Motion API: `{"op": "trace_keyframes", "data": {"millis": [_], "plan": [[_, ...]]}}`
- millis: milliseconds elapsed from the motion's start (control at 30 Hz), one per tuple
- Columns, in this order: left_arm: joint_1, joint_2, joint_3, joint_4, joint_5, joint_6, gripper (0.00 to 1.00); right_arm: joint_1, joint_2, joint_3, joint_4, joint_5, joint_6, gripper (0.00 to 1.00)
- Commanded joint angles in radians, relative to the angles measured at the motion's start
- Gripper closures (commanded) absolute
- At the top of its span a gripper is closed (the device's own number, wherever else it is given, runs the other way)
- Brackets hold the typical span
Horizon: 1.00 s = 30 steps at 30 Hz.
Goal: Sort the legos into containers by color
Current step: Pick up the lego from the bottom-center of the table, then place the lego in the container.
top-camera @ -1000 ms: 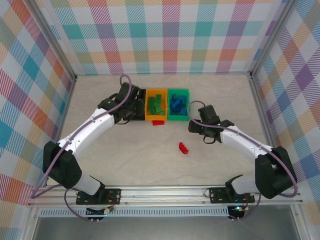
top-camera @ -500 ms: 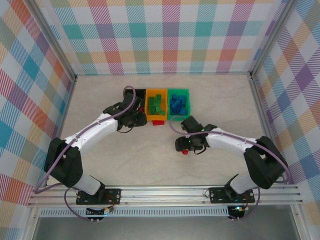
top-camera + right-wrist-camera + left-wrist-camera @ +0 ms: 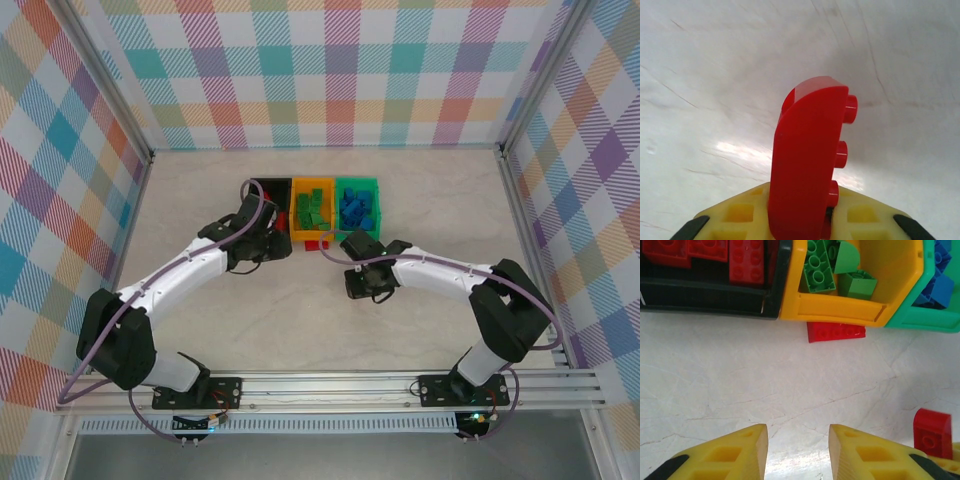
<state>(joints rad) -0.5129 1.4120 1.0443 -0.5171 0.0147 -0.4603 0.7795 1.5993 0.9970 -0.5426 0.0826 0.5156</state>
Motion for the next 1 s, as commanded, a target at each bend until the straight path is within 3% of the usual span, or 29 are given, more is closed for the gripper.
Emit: {"op": "trace_keyframes", "data": {"millis": [0, 200, 533, 733, 900, 967], "plan": [[-0.003, -0.045, -0.026, -0.002, -0.006, -0.019, 0.62, 0.004, 0.034, 0.071, 0.036, -0.038, -0.017, 0.79], [0.009, -0.098, -0.059, -0.054, -0.076, -0.029, 0.61, 0.004, 0.088, 0.217, 0.059, -0.079, -0.054, 0.79], [0.09, -0.184, -0.149, -0.081, -0.043, -0.064, 0.59, 0.005, 0.256, 0.596, 0.049, -0.115, -0.106, 0.78], [0.123, -0.245, -0.175, -0.119, -0.022, -0.071, 0.59, 0.003, 0.47, 0.913, 0.004, -0.136, -0.133, 0.76], [0.126, -0.309, -0.184, -0.168, -0.039, -0.074, 0.58, -0.006, 0.712, 1.276, -0.123, -0.106, -0.163, 0.72], [0.128, -0.331, -0.187, -0.183, -0.04, -0.074, 0.57, -0.019, 0.817, 1.453, -0.224, -0.12, -0.162, 0.58]]}}
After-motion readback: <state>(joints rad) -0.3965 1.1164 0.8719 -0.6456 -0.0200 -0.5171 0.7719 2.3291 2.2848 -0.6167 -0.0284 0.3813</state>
